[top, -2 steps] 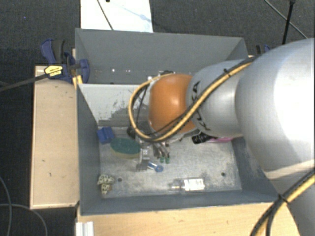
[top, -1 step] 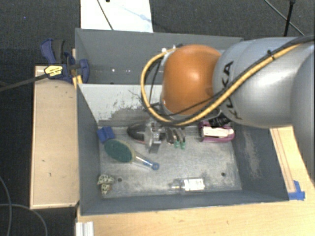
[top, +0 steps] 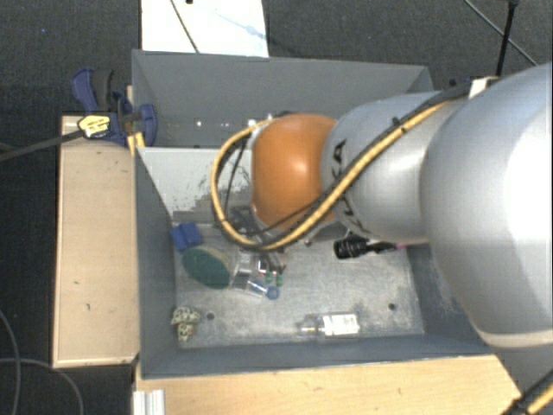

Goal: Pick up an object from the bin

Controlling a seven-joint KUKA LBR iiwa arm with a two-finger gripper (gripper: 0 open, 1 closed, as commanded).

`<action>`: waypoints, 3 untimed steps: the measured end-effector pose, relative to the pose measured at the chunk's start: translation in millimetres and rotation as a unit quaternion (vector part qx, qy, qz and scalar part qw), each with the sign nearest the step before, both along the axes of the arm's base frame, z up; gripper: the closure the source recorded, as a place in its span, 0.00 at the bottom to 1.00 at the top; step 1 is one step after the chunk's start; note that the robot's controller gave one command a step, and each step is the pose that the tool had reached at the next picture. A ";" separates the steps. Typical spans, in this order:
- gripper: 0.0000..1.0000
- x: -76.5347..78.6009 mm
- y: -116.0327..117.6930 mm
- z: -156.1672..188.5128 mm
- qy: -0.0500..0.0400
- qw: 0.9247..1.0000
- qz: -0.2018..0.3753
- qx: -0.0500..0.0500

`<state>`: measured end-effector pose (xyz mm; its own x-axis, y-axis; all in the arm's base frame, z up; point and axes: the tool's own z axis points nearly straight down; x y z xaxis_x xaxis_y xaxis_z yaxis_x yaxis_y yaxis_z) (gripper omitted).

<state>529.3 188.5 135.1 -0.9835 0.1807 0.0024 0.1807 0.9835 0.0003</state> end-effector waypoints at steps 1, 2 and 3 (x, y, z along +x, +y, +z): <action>1.00 -27.8 7.3 -36.9 0.000 0.996 -0.092 0.000; 0.00 -26.7 7.0 -36.3 -0.001 0.996 -0.094 0.000; 0.00 -9.6 -19.7 -26.2 -0.003 0.989 -0.145 0.000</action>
Offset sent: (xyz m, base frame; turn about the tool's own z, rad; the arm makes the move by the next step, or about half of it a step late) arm -0.0272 0.0067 -0.0369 0.1864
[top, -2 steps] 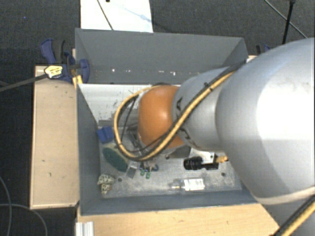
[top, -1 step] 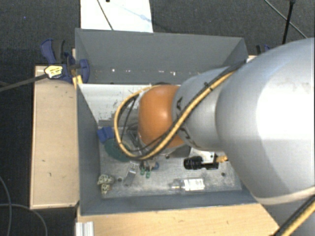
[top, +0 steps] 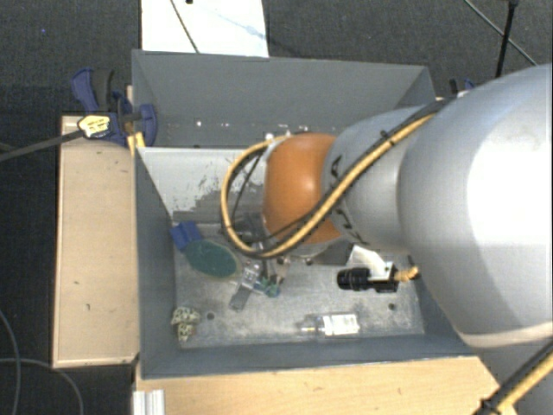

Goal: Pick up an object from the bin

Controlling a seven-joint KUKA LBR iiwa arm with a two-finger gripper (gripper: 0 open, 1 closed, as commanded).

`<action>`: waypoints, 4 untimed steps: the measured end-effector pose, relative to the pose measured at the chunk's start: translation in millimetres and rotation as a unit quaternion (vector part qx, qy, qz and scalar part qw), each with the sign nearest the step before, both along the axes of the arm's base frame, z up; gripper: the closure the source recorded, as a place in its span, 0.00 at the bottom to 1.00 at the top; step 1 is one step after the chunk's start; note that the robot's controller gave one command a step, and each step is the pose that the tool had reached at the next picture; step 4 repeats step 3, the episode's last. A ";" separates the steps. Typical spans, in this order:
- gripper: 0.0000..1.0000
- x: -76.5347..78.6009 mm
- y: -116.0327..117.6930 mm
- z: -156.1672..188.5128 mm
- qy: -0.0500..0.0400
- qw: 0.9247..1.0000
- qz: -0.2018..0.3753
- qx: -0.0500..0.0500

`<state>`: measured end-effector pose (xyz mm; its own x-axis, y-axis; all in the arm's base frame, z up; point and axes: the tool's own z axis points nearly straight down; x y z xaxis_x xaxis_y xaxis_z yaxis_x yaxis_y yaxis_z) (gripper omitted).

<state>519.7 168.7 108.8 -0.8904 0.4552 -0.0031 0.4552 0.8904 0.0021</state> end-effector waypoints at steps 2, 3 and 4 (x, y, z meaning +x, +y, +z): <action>1.00 45.3 22.0 -31.8 -0.006 0.997 -0.073 0.005; 1.00 49.1 28.3 94.4 -0.002 0.999 -0.052 0.002; 1.00 49.1 28.3 94.4 -0.002 0.999 -0.052 0.002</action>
Offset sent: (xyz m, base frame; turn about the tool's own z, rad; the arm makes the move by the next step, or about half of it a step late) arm 0.0405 0.0168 -0.0388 0.1545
